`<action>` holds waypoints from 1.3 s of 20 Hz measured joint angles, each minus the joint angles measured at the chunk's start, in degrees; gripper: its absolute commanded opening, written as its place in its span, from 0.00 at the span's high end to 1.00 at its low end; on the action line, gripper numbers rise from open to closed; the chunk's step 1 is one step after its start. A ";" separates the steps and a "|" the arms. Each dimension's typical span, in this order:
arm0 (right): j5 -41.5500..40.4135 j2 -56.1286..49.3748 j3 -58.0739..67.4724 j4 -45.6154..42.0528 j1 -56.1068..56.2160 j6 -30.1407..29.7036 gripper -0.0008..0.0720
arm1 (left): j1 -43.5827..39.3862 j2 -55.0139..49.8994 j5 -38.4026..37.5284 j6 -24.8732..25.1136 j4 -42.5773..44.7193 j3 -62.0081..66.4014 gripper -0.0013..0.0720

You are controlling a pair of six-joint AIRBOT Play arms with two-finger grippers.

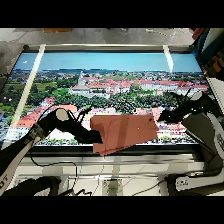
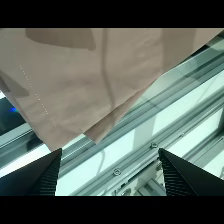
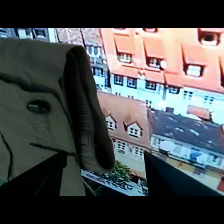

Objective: Fold the clothes and pants, and hang the long-sleeved shirts on hangers.

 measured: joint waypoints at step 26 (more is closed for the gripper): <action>1.79 -0.72 4.70 13.25 10.32 -11.37 0.96 | 1.70 0.31 1.95 5.60 5.99 8.81 0.26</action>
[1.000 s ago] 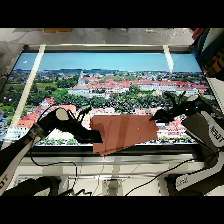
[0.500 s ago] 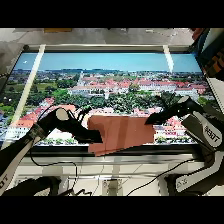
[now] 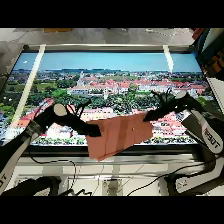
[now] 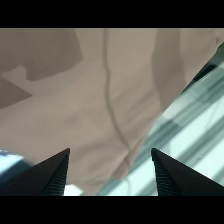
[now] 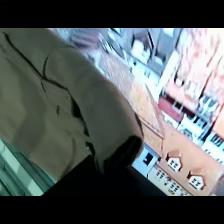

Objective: Fold the clothes and pants, and hang the long-sleeved shirts on hangers.

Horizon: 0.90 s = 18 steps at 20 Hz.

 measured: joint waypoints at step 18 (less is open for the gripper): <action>14.23 30.99 17.31 -50.56 -37.33 53.66 0.96 | 7.04 16.55 4.94 0.98 34.84 29.33 0.34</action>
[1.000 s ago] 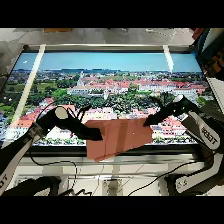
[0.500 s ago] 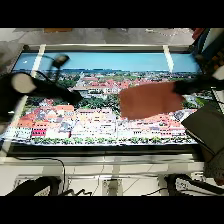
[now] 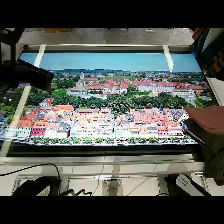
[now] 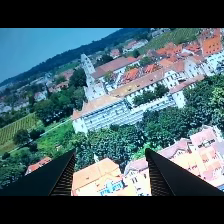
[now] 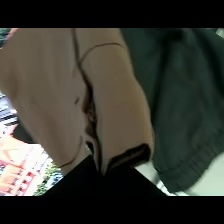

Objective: Fold the clothes and pants, and hang the long-sleeved shirts on hangers.

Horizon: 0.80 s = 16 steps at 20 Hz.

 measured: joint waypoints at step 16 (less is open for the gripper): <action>0.15 1.90 -0.85 9.20 -18.93 -4.17 0.96 | 0.00 -0.63 0.66 0.00 1.29 0.09 0.34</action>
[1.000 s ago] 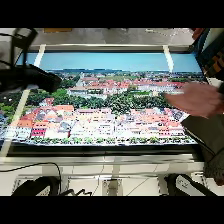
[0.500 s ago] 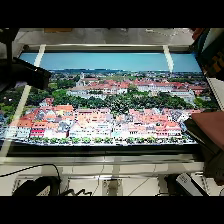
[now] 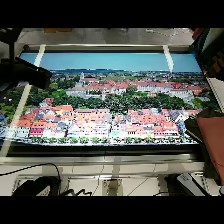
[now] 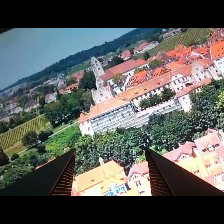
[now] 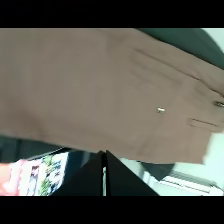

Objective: Fold the clothes and pants, and hang the long-sleeved shirts on hangers.

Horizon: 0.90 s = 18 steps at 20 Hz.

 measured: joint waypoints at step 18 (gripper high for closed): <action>-18.03 -5.31 -1.22 2.64 66.20 -21.59 0.96 | 0.00 -0.26 0.02 -0.02 0.02 0.00 0.34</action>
